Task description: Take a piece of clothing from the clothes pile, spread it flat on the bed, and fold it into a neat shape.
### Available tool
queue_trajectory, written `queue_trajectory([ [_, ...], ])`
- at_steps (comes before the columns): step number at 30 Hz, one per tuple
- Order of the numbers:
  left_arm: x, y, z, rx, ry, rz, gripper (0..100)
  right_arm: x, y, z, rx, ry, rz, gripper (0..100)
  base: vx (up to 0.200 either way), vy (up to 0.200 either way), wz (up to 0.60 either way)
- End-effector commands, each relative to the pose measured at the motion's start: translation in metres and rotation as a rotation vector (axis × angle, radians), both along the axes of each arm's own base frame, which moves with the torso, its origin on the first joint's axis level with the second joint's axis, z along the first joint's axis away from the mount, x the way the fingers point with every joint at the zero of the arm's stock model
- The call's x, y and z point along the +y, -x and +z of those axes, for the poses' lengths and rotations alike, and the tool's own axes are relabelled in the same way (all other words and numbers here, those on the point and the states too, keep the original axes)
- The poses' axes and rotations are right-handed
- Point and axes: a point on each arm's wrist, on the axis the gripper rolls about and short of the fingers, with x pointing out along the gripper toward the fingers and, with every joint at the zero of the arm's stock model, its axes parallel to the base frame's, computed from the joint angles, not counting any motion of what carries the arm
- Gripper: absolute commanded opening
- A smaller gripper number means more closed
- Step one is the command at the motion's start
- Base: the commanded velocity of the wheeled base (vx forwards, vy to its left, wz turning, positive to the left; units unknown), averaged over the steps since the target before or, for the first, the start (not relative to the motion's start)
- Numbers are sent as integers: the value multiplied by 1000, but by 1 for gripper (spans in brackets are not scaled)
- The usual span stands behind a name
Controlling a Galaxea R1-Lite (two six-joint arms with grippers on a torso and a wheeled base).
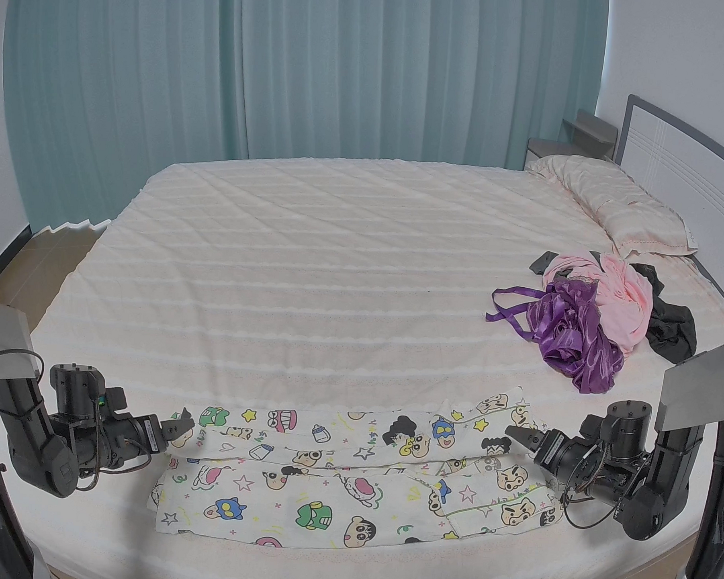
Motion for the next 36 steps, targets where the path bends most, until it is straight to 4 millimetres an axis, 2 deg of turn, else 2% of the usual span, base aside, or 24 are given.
queue_trajectory([
  [1, 3, 2, 17, -38, 95, 80, 100, 0, 0, -4, 43, -75, -48, 100, 0, 0, 0],
  [5, -1, 0, 19, -16, 210, 139, 100, 1, -3, -9, 70, -117, -72, 100, 0, 0, 0],
  [12, -19, -4, 19, 33, 376, 184, 100, 3, -10, -9, 52, -130, -72, 100, 0, 0, 0],
  [20, -22, -6, 18, 40, 399, 189, 100, 6, -21, -12, 27, -137, -66, 100, 0, 0, 0],
  [21, -22, -7, 18, 40, 399, 189, 100, 6, -23, -14, 26, -138, -66, 0, 0, 0, 0],
  [27, -22, -8, 16, 43, 396, 193, 100, 5, -19, -14, 40, -133, -70, 0, 0, 0, 0],
  [36, -22, -7, 14, 53, 395, 195, 100, -9, -5, 1, 37, -135, -103, 0, 0, 0, 0],
])
